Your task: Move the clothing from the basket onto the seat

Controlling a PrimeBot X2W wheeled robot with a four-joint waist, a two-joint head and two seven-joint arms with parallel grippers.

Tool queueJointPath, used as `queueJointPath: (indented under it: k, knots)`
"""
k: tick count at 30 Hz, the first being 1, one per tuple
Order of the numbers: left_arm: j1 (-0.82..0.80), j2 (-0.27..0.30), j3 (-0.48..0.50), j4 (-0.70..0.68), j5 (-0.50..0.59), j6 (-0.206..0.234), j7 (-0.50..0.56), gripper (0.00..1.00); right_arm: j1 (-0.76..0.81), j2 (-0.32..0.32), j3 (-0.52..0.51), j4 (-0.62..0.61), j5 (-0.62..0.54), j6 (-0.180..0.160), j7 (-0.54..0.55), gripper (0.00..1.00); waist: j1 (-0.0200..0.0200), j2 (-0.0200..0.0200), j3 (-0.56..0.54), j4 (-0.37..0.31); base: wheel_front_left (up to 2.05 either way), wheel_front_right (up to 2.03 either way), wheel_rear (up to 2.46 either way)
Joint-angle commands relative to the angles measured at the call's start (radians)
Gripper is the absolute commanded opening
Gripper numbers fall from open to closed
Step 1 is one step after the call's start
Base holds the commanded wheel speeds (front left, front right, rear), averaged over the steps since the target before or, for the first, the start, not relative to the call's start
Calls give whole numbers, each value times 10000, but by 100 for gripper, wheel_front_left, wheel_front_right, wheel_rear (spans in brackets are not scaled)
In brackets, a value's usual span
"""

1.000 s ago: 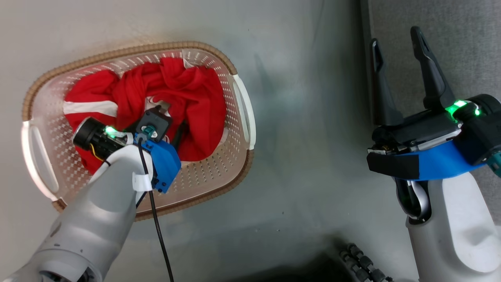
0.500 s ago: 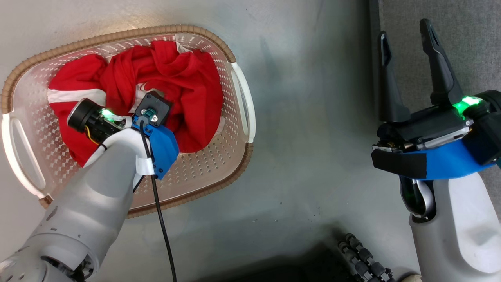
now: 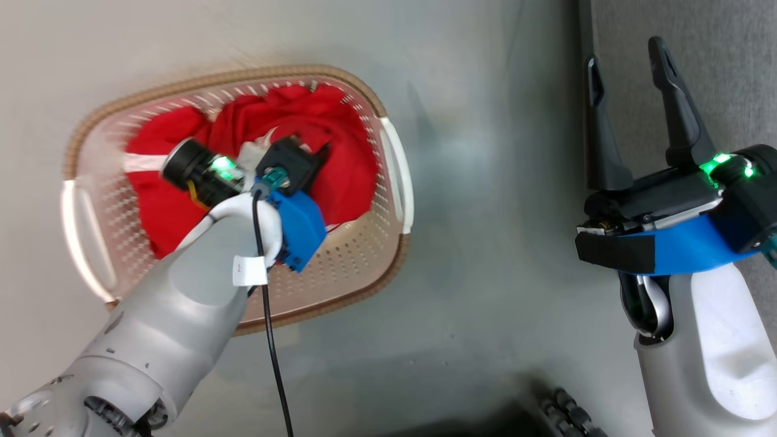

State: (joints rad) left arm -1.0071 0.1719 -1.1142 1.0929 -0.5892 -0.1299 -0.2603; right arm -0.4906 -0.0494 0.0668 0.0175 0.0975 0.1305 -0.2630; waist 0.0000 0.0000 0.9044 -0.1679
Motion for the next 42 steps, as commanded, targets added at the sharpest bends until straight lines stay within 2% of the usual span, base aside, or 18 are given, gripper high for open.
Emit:
queueJointPath:
  k: [1, 11, 14, 25, 35, 42]
  knots:
    - [9, 75, 139, -373, 122, -11, -58, 0, 12, -20, -38, 74, -106, 3, -28, 100, 0, 0, -400, 312, 0, 0, 0]
    - [1369, 272, 1750, -2713, 1137, 112, -62, 0, 421, -21, -87, 541, -357, 3, -28, 100, 0, 0, -2077, 872, 0, 0, 0]
    - [2112, 292, 2609, -3640, 1715, 150, -63, 0, 765, -21, -127, 788, -380, 3, -28, 100, 0, 0, -3031, 1073, 0, 0, 0]
    - [3422, 272, 4390, -5613, 2581, 87, -64, 0, 1672, -21, -175, 1227, -263, 3, -28, 100, 0, 0, -5034, 1267, 0, 0, 0]
    - [4020, 98, 5081, -6805, 3020, -9, -63, 0, 2697, -20, -418, 1588, -70, 3, -28, 100, 0, 0, -6673, 1537, 0, 0, 0]
    - [4417, 221, 5029, -7254, 3172, -26, -63, 0, 3288, -20, -442, 1730, 98, 3, -28, 100, 0, 0, -7534, 1612, 0, 0, 0]
